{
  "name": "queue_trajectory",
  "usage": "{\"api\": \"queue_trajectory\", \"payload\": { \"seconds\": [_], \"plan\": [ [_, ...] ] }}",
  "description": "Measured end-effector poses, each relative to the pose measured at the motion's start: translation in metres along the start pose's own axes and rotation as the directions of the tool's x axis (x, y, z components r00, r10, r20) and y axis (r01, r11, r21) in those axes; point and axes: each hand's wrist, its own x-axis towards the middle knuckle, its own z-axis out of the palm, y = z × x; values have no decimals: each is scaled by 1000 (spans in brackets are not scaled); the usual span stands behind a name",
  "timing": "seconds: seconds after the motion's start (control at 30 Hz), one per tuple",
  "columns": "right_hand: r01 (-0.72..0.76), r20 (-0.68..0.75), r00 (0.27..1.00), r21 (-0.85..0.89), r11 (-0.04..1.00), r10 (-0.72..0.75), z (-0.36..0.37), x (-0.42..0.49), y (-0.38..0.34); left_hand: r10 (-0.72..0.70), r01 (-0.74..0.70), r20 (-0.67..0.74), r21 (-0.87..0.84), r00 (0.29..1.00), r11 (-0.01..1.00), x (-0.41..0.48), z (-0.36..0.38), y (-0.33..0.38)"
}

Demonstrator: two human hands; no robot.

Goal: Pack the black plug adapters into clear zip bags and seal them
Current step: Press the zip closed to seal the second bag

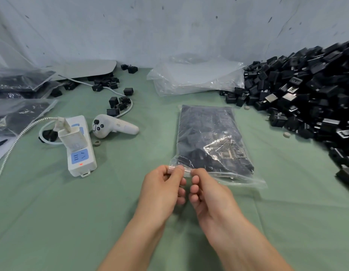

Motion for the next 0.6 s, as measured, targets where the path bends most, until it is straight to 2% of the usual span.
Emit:
{"api": "queue_trajectory", "payload": {
  "seconds": [0.13,0.4,0.6],
  "plan": [
    [-8,-77,997,13,1000,9,-3,2,-7,18,-19,-9,-28,1000,999,1,-1,-2],
    [-32,-146,989,22,999,35,-15,2,-20,14,-16,-23,-80,1000,997,5,-3,-4],
    [-25,-149,988,41,999,30,-30,1,-28,9,-13,-28,-131,1000,991,5,-6,-7]
  ]
}}
